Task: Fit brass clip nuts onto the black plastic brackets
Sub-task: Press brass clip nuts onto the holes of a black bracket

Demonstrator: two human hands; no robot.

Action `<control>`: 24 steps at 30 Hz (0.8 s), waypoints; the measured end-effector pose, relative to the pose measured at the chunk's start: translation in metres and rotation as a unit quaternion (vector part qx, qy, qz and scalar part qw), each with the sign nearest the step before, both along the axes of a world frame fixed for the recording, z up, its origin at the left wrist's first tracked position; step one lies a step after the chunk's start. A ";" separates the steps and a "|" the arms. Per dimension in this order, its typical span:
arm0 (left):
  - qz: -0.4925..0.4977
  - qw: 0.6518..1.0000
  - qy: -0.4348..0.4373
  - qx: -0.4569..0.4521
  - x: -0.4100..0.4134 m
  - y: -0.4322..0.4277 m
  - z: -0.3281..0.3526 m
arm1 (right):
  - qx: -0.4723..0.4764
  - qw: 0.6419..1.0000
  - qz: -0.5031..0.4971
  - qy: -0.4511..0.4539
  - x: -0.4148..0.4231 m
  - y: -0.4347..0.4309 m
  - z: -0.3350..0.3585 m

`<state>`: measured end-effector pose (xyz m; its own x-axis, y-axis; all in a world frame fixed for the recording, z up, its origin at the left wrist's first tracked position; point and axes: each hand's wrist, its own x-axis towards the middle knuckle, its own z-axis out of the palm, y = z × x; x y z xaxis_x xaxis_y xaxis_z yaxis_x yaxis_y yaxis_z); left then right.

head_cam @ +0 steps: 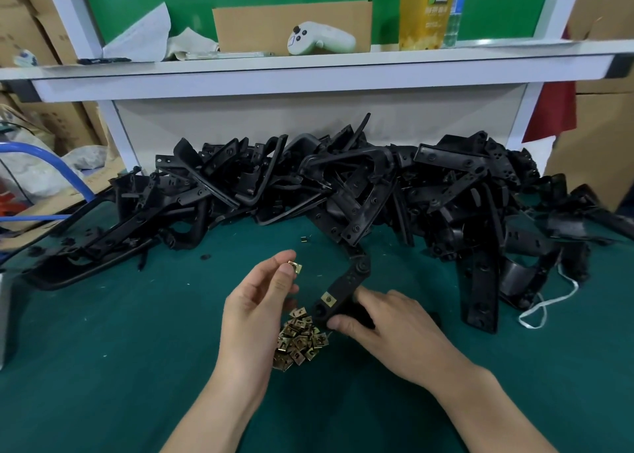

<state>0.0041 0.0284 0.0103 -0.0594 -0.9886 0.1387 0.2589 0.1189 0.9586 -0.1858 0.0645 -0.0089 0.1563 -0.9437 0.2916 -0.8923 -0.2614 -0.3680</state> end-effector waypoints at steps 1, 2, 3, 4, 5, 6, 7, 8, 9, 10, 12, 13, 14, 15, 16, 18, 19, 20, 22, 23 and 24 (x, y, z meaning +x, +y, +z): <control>0.002 1.000 -0.021 -0.007 0.000 0.001 0.000 | 0.005 1.000 0.008 0.001 0.002 0.000 0.000; 0.002 0.999 -0.043 -0.015 0.000 0.002 0.000 | 0.007 1.000 0.016 0.004 0.004 0.000 0.000; 0.002 0.998 -0.062 -0.024 -0.001 0.002 0.001 | 0.006 1.000 0.023 0.011 0.007 0.000 0.000; 0.003 0.997 -0.076 -0.030 -0.002 0.004 0.002 | 0.006 0.999 0.030 0.018 0.008 0.000 0.000; 0.004 0.996 -0.084 -0.032 -0.004 0.005 0.002 | 0.005 0.999 0.035 0.025 0.010 0.000 0.001; 0.003 0.996 -0.088 -0.030 -0.006 0.005 0.002 | 0.003 0.999 0.038 0.029 0.012 0.000 0.001; 0.001 0.996 -0.090 -0.025 -0.007 0.006 0.002 | 0.002 0.999 0.040 0.032 0.013 -0.001 0.002; -0.003 0.995 -0.093 -0.020 -0.009 0.007 0.003 | 0.005 0.999 0.040 0.031 0.013 -0.002 0.002; -0.009 0.995 -0.098 -0.016 -0.010 0.008 0.003 | 0.011 0.999 0.041 0.026 0.014 -0.002 0.002; -0.018 0.995 -0.101 -0.013 -0.012 0.008 0.003 | 0.017 0.999 0.041 0.021 0.014 -0.003 0.002; -0.028 0.994 -0.104 -0.009 -0.013 0.010 0.004 | 0.025 0.999 0.039 0.015 0.015 -0.002 0.003; -0.031 0.994 -0.102 -0.005 -0.014 0.010 0.004 | 0.027 0.999 0.036 0.016 0.015 -0.002 0.004; -0.031 0.994 -0.100 -0.002 -0.014 0.010 0.004 | 0.029 0.999 0.034 0.017 0.015 -0.002 0.005; -0.032 0.995 -0.098 0.001 -0.014 0.011 0.004 | 0.031 0.999 0.033 0.020 0.016 -0.002 0.005; -0.033 0.995 -0.096 0.003 -0.014 0.011 0.004 | 0.033 0.999 0.032 0.022 0.016 -0.002 0.005; -0.035 0.995 -0.094 0.002 -0.013 0.011 0.004 | 0.038 0.999 0.031 0.024 0.016 -0.002 0.006; -0.036 0.995 -0.095 0.000 -0.013 0.011 0.004 | 0.039 0.998 0.031 0.024 0.016 -0.002 0.006; -0.036 0.995 -0.097 -0.001 -0.014 0.012 0.004 | 0.038 0.999 0.030 0.025 0.016 -0.001 0.006; -0.034 0.994 -0.104 -0.006 -0.015 0.013 0.003 | 0.038 0.998 0.029 0.028 0.016 -0.001 0.005; -0.030 0.994 -0.106 -0.011 -0.016 0.013 0.003 | 0.038 0.998 0.029 0.031 0.016 -0.001 0.005; -0.026 0.994 -0.109 -0.016 -0.016 0.014 0.002 | 0.037 0.998 0.029 0.032 0.016 -0.001 0.004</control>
<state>-0.0121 0.0420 0.0123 -0.1428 -0.9786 0.1483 0.0530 0.1420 0.9884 -0.1697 0.0631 -0.0047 0.2273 -0.9512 0.2086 -0.8990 -0.2873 -0.3306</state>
